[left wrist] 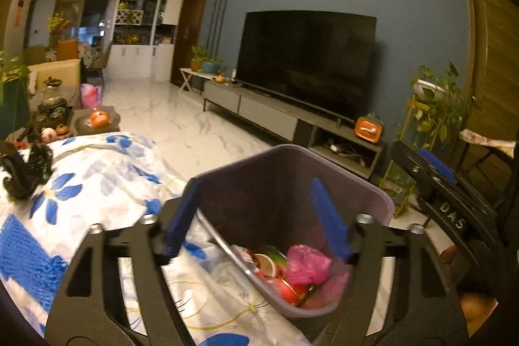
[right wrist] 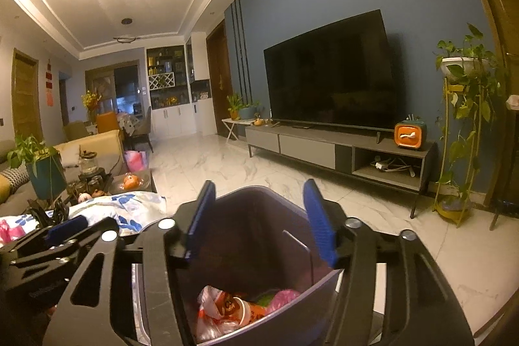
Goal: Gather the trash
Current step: 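Move both tools back over the table toward the blue net and white cup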
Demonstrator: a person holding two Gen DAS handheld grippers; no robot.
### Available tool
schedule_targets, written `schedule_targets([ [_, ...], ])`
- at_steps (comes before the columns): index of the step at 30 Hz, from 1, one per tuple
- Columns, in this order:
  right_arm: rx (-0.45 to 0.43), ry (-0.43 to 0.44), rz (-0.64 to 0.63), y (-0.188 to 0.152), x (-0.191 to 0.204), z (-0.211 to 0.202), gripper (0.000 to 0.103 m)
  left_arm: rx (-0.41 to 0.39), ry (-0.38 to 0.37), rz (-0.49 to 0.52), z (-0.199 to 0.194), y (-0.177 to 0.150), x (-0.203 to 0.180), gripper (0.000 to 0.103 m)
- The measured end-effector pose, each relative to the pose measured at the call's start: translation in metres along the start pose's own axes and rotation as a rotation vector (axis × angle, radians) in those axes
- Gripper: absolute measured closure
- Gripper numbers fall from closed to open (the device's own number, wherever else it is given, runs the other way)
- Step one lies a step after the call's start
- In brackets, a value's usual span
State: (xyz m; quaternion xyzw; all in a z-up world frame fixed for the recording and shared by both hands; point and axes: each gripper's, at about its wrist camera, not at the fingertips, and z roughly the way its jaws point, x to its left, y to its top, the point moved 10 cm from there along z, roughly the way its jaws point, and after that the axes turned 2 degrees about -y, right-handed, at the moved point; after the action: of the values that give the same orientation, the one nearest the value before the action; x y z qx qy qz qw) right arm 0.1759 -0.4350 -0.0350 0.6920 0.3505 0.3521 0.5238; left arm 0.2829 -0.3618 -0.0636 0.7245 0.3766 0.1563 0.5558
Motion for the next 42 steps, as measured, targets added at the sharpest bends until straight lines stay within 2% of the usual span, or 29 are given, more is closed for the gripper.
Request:
schedule_targets([
  [1,-0.004,-0.002,0.006,0.000,-0.001,-0.002,0.033,-0.005,0.007,-0.007,-0.003,0.000,0.003,0.022],
  [3,-0.008,-0.002,0.019,-0.001,-0.003,-0.007,0.026,-0.011,0.035,-0.024,-0.012,-0.001,0.012,0.018],
  [8,-0.020,0.008,0.031,-0.004,-0.001,-0.023,0.017,-0.026,0.151,-0.030,-0.044,-0.007,0.042,0.015],
  [16,0.018,0.088,0.013,-0.022,0.032,-0.040,0.016,-0.060,0.359,-0.097,-0.110,-0.022,0.108,0.015],
  [22,0.067,0.195,-0.020,-0.042,0.085,-0.052,0.016,-0.058,0.514,-0.158,-0.170,-0.046,0.162,0.015],
  [28,0.121,0.314,-0.072,-0.066,0.151,-0.061,0.016,-0.070,0.625,-0.189,-0.226,-0.065,0.198,0.015],
  [34,0.183,0.387,-0.140,-0.091,0.211,-0.058,0.016,-0.101,0.754,-0.195,-0.284,-0.078,0.237,0.015],
  [42,0.297,0.388,-0.256,-0.124,0.262,-0.032,0.016,-0.146,0.839,-0.268,-0.336,-0.083,0.284,0.015],
])
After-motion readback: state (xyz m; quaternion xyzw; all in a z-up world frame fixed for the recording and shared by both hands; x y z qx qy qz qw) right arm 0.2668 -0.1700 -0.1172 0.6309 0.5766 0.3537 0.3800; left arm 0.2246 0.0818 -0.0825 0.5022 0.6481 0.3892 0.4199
